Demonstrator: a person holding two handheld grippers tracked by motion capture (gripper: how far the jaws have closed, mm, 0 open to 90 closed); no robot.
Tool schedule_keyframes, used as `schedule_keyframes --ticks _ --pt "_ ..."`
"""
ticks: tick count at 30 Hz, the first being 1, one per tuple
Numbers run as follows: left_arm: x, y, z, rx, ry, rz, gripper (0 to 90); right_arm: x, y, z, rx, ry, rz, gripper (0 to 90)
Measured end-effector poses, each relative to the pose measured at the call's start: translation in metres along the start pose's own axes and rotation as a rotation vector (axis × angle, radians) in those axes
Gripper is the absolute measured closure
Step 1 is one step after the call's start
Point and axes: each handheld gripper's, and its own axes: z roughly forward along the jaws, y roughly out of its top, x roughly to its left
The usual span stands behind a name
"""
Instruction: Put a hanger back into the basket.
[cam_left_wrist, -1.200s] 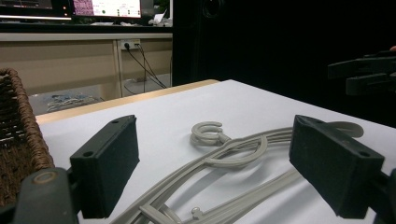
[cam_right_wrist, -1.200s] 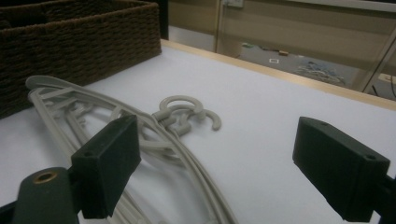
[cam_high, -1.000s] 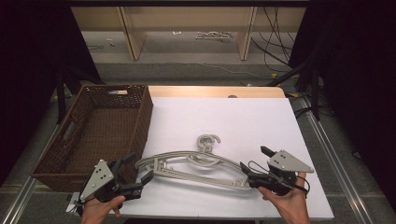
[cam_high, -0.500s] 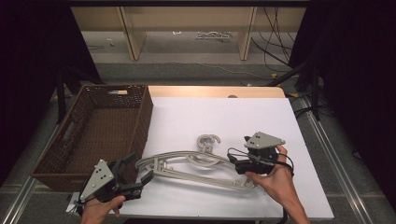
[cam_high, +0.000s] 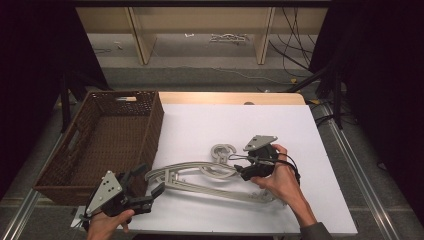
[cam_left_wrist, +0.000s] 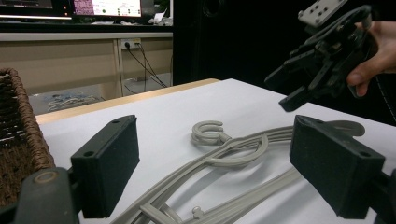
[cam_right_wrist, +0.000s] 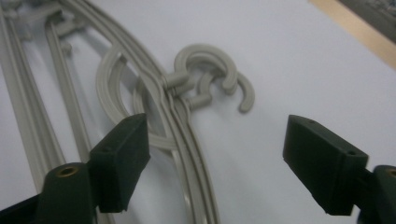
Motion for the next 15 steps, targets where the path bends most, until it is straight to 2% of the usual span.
schedule_keyframes --ticks 1,2,3,5,7,9,10,15 --pt "0.000 0.000 0.001 0.001 -0.004 0.001 15.8 -0.001 -0.001 0.005 0.040 0.005 -0.021 25.9" --pt "0.000 0.000 0.001 0.001 -0.004 0.001 15.8 -0.001 -0.001 0.005 0.040 0.005 -0.021 25.9" --pt "0.000 0.000 0.002 0.005 -0.011 0.020 15.8 -0.001 -0.001 0.009 0.086 0.005 -0.029 28.8" --pt "-0.001 0.000 0.002 0.004 -0.013 0.021 15.7 0.000 -0.002 0.012 0.090 0.002 -0.027 29.9" --pt "0.000 0.000 0.002 0.008 -0.014 0.026 15.8 0.000 -0.004 0.019 0.153 0.028 -0.055 36.0" --pt "-0.001 0.000 0.002 0.007 -0.013 0.016 15.8 0.000 -0.005 0.021 0.162 0.042 -0.060 37.4" --pt "0.000 0.000 0.002 0.007 -0.014 0.026 15.8 0.001 -0.006 0.024 0.182 0.056 -0.061 40.0" --pt "-0.001 0.000 0.002 0.007 -0.017 0.028 15.8 0.001 -0.010 0.033 0.219 0.067 -0.095 49.4"
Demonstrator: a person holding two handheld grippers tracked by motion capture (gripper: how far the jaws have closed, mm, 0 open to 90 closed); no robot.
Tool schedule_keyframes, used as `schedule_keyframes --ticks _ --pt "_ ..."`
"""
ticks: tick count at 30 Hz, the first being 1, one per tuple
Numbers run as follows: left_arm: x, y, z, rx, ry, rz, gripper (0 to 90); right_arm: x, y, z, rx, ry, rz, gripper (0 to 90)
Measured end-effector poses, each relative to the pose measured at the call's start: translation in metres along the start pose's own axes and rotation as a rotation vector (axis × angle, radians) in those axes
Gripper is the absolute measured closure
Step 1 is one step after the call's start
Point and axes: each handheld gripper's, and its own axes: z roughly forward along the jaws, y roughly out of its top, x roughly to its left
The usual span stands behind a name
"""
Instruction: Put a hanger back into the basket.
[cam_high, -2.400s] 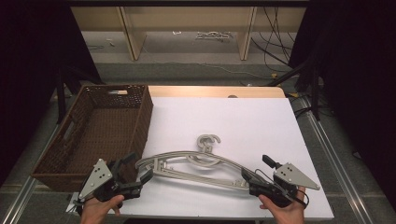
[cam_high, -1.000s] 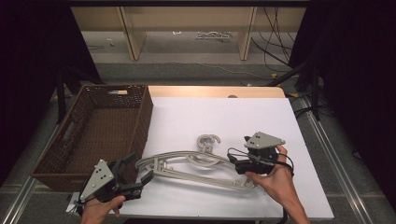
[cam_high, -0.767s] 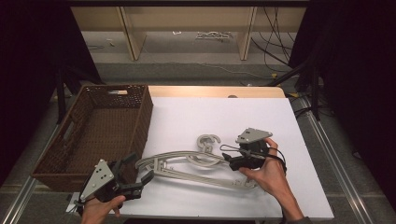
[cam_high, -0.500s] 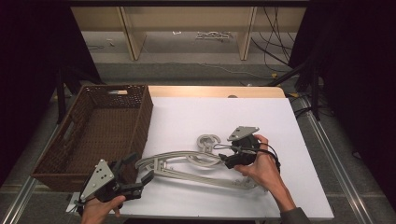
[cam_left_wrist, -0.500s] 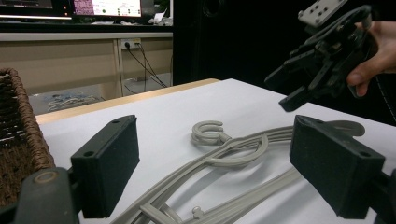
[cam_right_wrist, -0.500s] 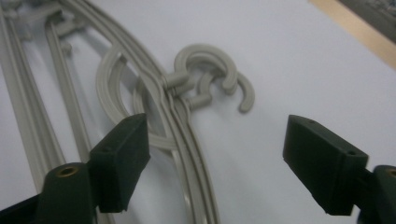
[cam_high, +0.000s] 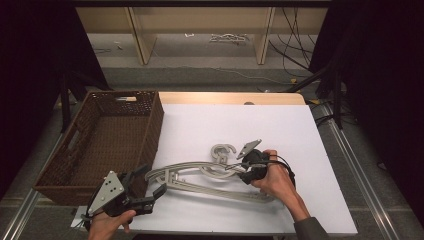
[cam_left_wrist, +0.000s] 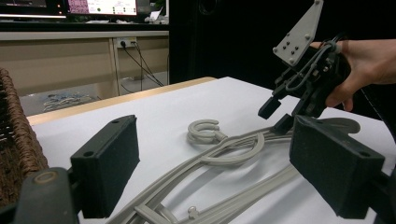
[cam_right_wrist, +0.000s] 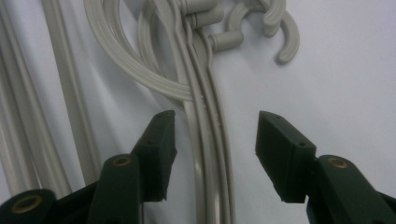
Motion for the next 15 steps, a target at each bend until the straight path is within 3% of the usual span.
schedule_keyframes --ticks 3,4,11,15 --pt "0.000 0.000 0.000 0.001 0.000 -0.001 15.8 0.000 0.000 0.003 0.017 0.013 -0.002 51.7" --pt "0.000 0.000 0.000 0.001 -0.001 -0.002 15.8 0.000 0.000 0.006 0.022 0.016 -0.025 55.4" --pt "-0.002 0.000 0.001 0.003 -0.003 -0.012 15.8 0.002 0.002 0.013 0.042 0.036 -0.063 65.2" --pt "-0.001 0.000 0.001 0.009 -0.006 0.007 15.8 0.001 0.003 0.019 0.051 0.026 -0.084 71.4"
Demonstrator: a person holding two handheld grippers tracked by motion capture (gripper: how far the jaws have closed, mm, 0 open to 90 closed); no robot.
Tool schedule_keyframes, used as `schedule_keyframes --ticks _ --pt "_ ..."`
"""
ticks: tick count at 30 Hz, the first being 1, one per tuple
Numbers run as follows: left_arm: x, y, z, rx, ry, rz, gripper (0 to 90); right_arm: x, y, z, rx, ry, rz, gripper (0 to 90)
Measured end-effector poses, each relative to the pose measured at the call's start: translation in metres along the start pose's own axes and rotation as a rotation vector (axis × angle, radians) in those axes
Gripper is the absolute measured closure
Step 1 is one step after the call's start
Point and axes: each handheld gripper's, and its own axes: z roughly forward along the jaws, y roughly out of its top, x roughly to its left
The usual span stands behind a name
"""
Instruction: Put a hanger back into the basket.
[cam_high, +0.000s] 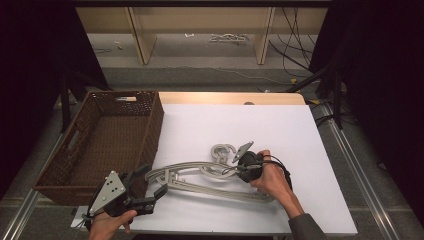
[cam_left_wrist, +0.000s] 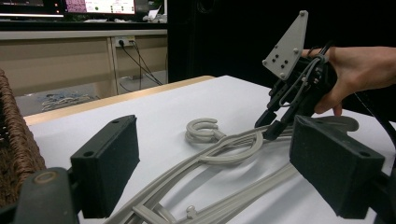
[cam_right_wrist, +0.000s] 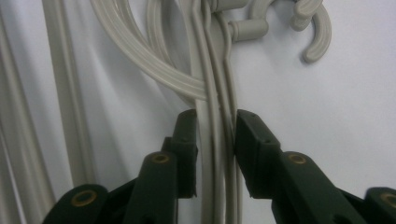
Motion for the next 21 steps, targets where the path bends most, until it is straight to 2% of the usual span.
schedule_keyframes --ticks 2,6,9,14,16,17,19,21 --pt "0.000 0.000 0.000 0.000 -0.001 -0.002 15.8 0.000 0.000 0.000 0.000 0.005 0.001 71.9" --pt "-0.001 0.000 0.002 0.001 -0.005 -0.004 15.8 -0.001 0.000 -0.001 0.000 -0.004 -0.013 79.6" --pt "-0.003 0.000 0.003 0.003 -0.008 -0.018 15.8 -0.002 0.000 -0.004 -0.007 -0.007 -0.022 80.2" --pt "-0.002 0.002 0.007 0.000 -0.017 -0.008 15.8 -0.002 0.001 -0.011 -0.015 -0.006 -0.034 80.8" --pt "-0.004 0.003 0.009 0.018 -0.024 -0.013 15.8 -0.002 0.002 -0.013 -0.024 -0.020 -0.048 81.0" --pt "-0.006 0.005 0.014 0.047 -0.015 0.017 15.8 -0.002 0.002 -0.016 -0.028 -0.019 -0.063 81.3" --pt "-0.008 0.005 0.018 0.061 -0.009 0.029 15.9 -0.001 0.003 -0.019 -0.032 -0.022 -0.071 81.5" --pt "-0.012 0.006 0.026 0.094 -0.027 0.036 15.7 0.000 0.004 -0.023 -0.044 -0.029 -0.078 81.6"
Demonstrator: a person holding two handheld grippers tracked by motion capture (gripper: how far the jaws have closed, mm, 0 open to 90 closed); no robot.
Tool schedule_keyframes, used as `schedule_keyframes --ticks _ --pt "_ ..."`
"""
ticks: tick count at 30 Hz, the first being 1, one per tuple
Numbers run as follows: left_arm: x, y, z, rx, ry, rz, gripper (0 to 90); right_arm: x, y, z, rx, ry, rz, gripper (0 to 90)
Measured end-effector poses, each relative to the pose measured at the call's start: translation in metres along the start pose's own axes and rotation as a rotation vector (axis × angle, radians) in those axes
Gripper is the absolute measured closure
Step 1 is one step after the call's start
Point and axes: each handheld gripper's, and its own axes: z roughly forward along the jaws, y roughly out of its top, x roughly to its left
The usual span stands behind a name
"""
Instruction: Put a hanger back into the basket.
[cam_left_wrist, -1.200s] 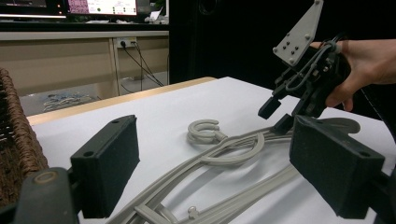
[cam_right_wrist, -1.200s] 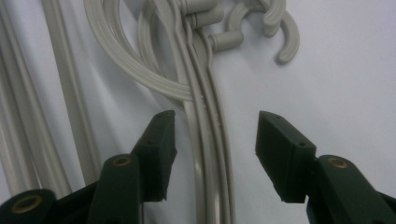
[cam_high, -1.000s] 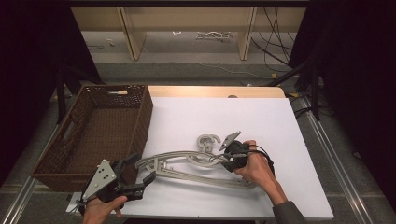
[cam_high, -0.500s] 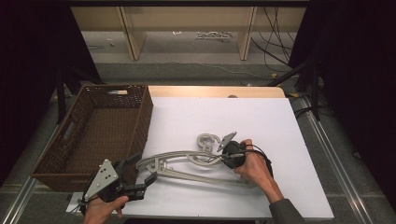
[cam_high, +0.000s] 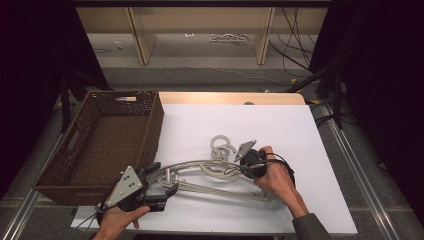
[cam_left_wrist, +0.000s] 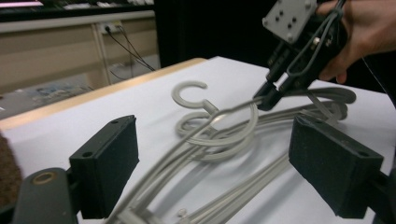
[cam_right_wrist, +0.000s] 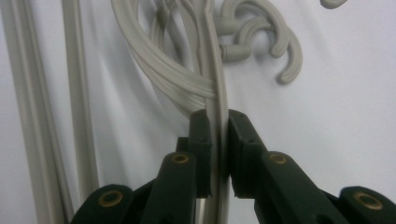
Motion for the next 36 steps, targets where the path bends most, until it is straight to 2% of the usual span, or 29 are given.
schedule_keyframes --ticks 1,2,3,4,5,6,7,8,9,10,11,12,13,14,15,16,17,18,19,20,23,24,26,27,28,30,32,35,36 --pt "-0.001 0.001 0.005 0.011 -0.008 0.004 15.8 0.000 0.000 -0.002 -0.005 -0.004 -0.012 81.7" --pt "-0.004 0.004 0.016 0.043 -0.018 0.022 15.8 0.000 0.001 -0.004 -0.013 -0.003 -0.018 81.7" --pt "-0.004 0.004 0.016 0.043 -0.018 0.022 15.8 0.000 0.001 -0.004 -0.013 -0.003 -0.018 81.7" --pt "-0.005 0.007 0.027 0.059 -0.046 0.024 15.8 0.001 0.001 -0.009 -0.028 -0.009 -0.031 81.8" --pt "-0.005 0.007 0.027 0.059 -0.046 0.024 15.8 0.001 0.001 -0.011 -0.034 -0.010 -0.032 81.8" --pt "-0.004 0.011 0.041 0.087 -0.067 0.022 15.9 0.000 0.001 -0.014 -0.043 -0.006 -0.038 81.9" --pt "-0.004 0.011 0.041 0.087 -0.067 0.022 16.0 0.000 0.001 -0.014 -0.043 -0.006 -0.038 81.9" --pt "-0.004 0.016 0.053 0.113 -0.081 0.029 16.1 0.001 0.002 -0.018 -0.053 -0.010 -0.043 81.9" --pt "-0.004 0.016 0.053 0.113 -0.081 0.029 16.0 0.001 0.002 -0.018 -0.053 -0.010 -0.043 81.9" --pt "-0.004 0.021 0.064 0.163 -0.080 0.031 16.1 0.000 0.002 -0.021 -0.057 -0.008 -0.053 81.9" --pt "-0.004 0.021 0.064 0.163 -0.080 0.031 16.2 0.000 0.002 -0.022 -0.063 -0.010 -0.054 81.9" --pt "0.000 0.025 0.078 0.196 -0.075 0.042 16.6 0.000 0.001 -0.024 -0.068 -0.015 -0.059 81.9" --pt "0.000 0.025 0.078 0.196 -0.075 0.042 17.9 0.000 0.001 -0.024 -0.068 -0.015 -0.059 81.9" --pt "0.003 0.028 0.089 0.235 -0.065 0.032 20.2 0.000 0.001 -0.028 -0.077 -0.016 -0.067 81.9" --pt "0.004 0.028 0.094 0.247 -0.061 0.014 21.1 0.000 0.002 -0.029 -0.082 -0.017 -0.071 81.9" --pt "0.005 0.029 0.098 0.265 -0.055 0.013 22.4 0.001 0.002 -0.031 -0.088 -0.017 -0.076 81.9" --pt "0.005 0.029 0.098 0.265 -0.055 0.013 25.5 0.001 0.002 -0.031 -0.088 -0.017 -0.076 81.9" --pt "0.007 0.030 0.104 0.288 -0.062 0.013 29.1 0.003 0.004 -0.036 -0.095 -0.030 -0.087 81.9" --pt "0.007 0.030 0.104 0.288 -0.062 0.013 29.5 0.003 0.005 -0.038 -0.101 -0.034 -0.100 81.9" --pt "0.008 0.031 0.109 0.309 -0.058 0.037 30.2 0.003 0.006 -0.040 -0.100 -0.048 -0.116 81.9" --pt "0.008 0.032 0.115 0.334 -0.068 0.050 33.8 0.005 0.009 -0.044 -0.110 -0.039 -0.114 81.9" --pt "0.007 0.032 0.118 0.357 -0.079 0.061 34.7 0.006 0.010 -0.047 -0.110 -0.059 -0.134 81.9" --pt "0.007 0.033 0.127 0.385 -0.100 0.095 36.8 0.006 0.011 -0.048 -0.112 -0.059 -0.143 81.9" --pt "0.007 0.033 0.127 0.385 -0.100 0.095 37.2 0.006 0.011 -0.048 -0.112 -0.059 -0.143 81.9" --pt "0.009 0.034 0.133 0.394 -0.125 0.078 39.8 0.007 0.011 -0.049 -0.118 -0.072 -0.148 81.9" --pt "0.010 0.035 0.136 0.402 -0.136 0.071 44.7 0.008 0.012 -0.050 -0.119 -0.067 -0.142 81.9" --pt "0.011 0.035 0.140 0.416 -0.151 0.093 48.9 0.007 0.012 -0.050 -0.124 -0.068 -0.149 81.8" --pt "0.011 0.036 0.142 0.417 -0.168 0.100 62.0 0.008 0.012 -0.051 -0.124 -0.072 -0.155 81.8" --pt "0.012 0.037 0.142 0.428 -0.180 0.132 62.0 0.008 0.012 -0.051 -0.124 -0.072 -0.155 81.8"
